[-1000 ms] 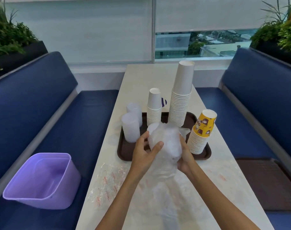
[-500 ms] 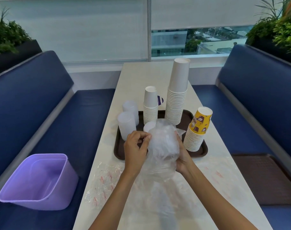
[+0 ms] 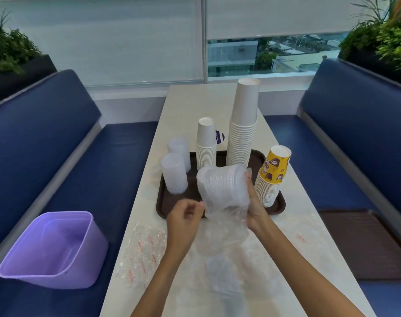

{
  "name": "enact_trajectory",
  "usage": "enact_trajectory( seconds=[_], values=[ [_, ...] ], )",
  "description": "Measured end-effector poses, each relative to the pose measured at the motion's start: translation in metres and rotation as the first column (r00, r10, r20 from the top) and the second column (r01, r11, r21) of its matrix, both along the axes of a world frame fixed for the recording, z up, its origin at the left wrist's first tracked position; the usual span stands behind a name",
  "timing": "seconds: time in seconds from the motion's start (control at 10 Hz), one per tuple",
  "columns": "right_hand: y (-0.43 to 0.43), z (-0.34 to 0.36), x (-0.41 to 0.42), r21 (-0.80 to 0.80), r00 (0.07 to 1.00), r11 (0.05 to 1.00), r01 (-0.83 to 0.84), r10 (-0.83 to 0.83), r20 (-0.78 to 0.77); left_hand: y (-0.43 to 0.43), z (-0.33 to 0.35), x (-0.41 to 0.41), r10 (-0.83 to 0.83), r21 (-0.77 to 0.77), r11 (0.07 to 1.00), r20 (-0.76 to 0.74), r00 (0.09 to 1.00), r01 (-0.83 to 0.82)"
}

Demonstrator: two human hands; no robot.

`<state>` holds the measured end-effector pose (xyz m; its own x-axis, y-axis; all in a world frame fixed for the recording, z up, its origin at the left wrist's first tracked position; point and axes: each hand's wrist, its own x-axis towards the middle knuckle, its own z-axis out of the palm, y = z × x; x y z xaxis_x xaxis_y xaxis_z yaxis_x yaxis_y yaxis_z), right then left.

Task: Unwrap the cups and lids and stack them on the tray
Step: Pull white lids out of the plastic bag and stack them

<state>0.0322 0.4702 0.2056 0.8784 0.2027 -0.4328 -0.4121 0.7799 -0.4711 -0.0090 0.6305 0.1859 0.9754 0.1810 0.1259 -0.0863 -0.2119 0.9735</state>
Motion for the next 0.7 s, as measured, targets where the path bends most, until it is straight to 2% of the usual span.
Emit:
enact_trajectory(
  seconds=[0.1, 0.2, 0.3, 0.5, 0.6, 0.7],
  values=[
    [0.001, 0.003, -0.002, -0.063, 0.999, 0.998, -0.028, 0.03, 0.035, -0.008, 0.024, 0.008, 0.071, -0.123, 0.989, -0.037, 0.997, -0.075],
    [0.004, 0.001, -0.003, -0.229, 0.997, 0.972, -0.055, 0.066, 0.042, -0.02, 0.036, 0.016, -0.064, -0.074, 0.996, -0.111, 0.992, 0.056],
    [0.007, 0.007, -0.003, -0.353, 0.994, 0.935, -0.036, 0.068, 0.08, -0.032, 0.037, 0.02, -0.097, -0.033, 0.995, -0.166, 0.981, 0.093],
    [0.007, -0.001, -0.005, -0.526, 0.998, 0.851, -0.008, 0.041, 0.052, -0.043, 0.03, 0.019, 0.044, -0.032, 0.998, -0.167, 0.985, -0.05],
    [0.013, -0.015, 0.006, -0.619, 0.994, 0.785, -0.033, 0.089, 0.06, -0.046, 0.025, 0.019, 0.132, 0.058, 0.991, -0.148, 0.98, -0.124],
    [0.019, -0.009, 0.008, -0.672, 0.993, 0.734, -0.098, 0.029, -0.113, -0.046, 0.022, 0.017, 0.196, 0.162, 0.97, -0.098, 0.976, -0.179]
  ],
)
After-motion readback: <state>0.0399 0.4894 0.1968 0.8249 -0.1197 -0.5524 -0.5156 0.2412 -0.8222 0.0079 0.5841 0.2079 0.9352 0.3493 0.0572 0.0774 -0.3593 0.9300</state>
